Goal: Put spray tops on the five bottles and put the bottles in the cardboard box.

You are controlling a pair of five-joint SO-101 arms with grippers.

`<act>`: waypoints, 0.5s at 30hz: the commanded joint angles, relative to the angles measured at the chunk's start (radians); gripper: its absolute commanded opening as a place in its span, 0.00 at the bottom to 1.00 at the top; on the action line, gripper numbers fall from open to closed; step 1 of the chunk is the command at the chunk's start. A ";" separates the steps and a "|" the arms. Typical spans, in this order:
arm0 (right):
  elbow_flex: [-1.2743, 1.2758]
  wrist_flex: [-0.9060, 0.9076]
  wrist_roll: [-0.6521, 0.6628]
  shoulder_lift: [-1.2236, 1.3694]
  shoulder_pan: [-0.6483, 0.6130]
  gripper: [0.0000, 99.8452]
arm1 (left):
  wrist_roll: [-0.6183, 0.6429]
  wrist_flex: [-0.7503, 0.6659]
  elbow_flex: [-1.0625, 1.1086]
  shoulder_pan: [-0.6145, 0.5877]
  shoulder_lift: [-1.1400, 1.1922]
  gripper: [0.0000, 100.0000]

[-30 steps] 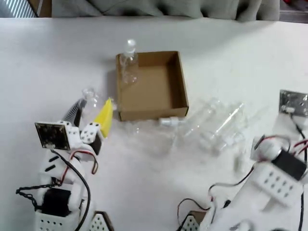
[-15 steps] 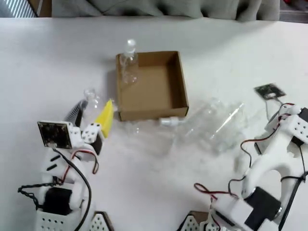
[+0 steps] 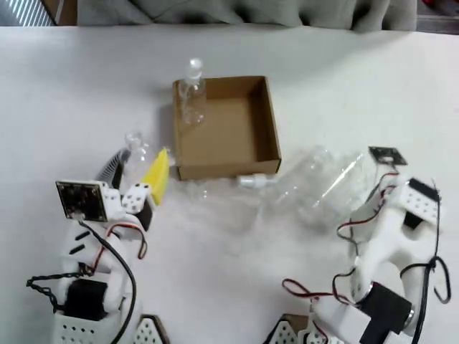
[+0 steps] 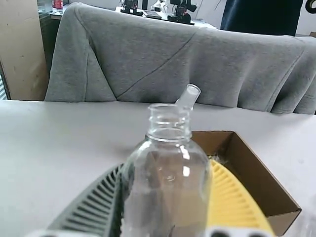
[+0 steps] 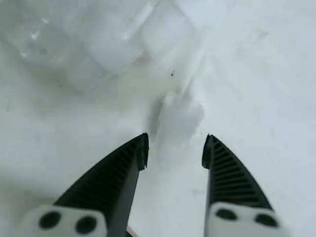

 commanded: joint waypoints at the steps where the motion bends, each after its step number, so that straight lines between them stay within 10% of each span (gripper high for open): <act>1: 0.048 -0.125 -0.060 -0.038 -0.025 0.17 | -0.005 -0.028 -0.005 -0.007 -0.010 0.02; 15: -0.014 -0.297 0.226 0.116 0.162 0.02 | -0.005 -0.028 -0.005 -0.010 -0.010 0.02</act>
